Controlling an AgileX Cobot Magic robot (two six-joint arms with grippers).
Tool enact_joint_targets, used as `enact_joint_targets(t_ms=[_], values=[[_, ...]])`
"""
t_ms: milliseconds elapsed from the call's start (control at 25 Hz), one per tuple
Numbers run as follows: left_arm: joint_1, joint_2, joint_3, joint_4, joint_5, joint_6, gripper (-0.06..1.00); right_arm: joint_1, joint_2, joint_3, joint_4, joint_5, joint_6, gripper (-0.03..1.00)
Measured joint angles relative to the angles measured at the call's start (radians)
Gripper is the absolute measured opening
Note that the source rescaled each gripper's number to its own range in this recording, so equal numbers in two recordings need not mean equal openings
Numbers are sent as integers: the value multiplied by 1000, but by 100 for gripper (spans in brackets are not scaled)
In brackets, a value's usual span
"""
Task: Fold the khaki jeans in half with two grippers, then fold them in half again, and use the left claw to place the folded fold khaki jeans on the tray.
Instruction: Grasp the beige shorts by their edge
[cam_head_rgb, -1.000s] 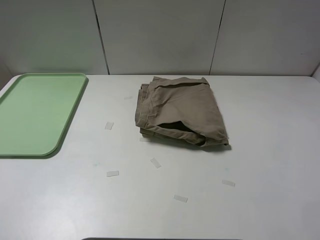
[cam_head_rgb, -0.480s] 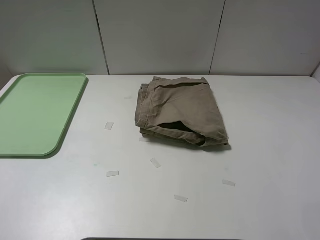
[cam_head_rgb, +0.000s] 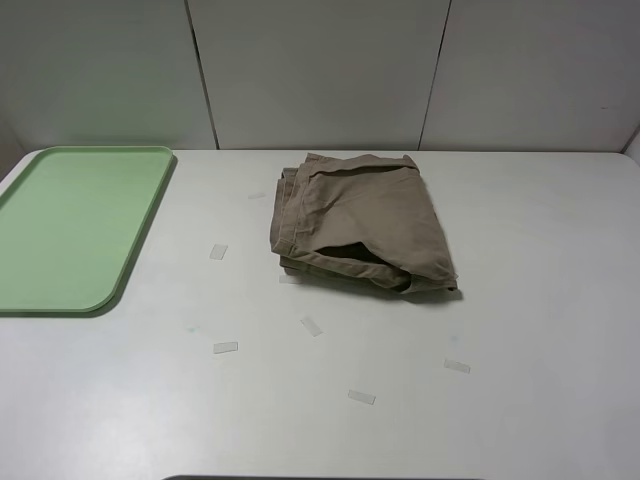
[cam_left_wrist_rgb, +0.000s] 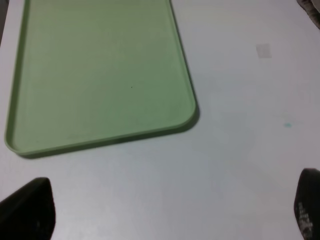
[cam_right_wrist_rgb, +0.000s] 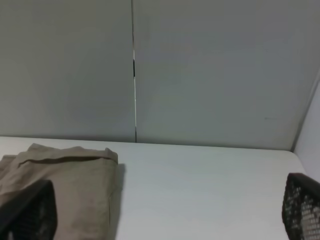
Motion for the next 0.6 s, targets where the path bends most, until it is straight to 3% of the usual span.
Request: enact_joint_targets(t_ms=[440,600], values=[[0,0,0,0,0,0,99,0,-157,142,-18,137,8,100],[0,0,0,0,0,0,99,10,-157,174,-10,140,21,100]])
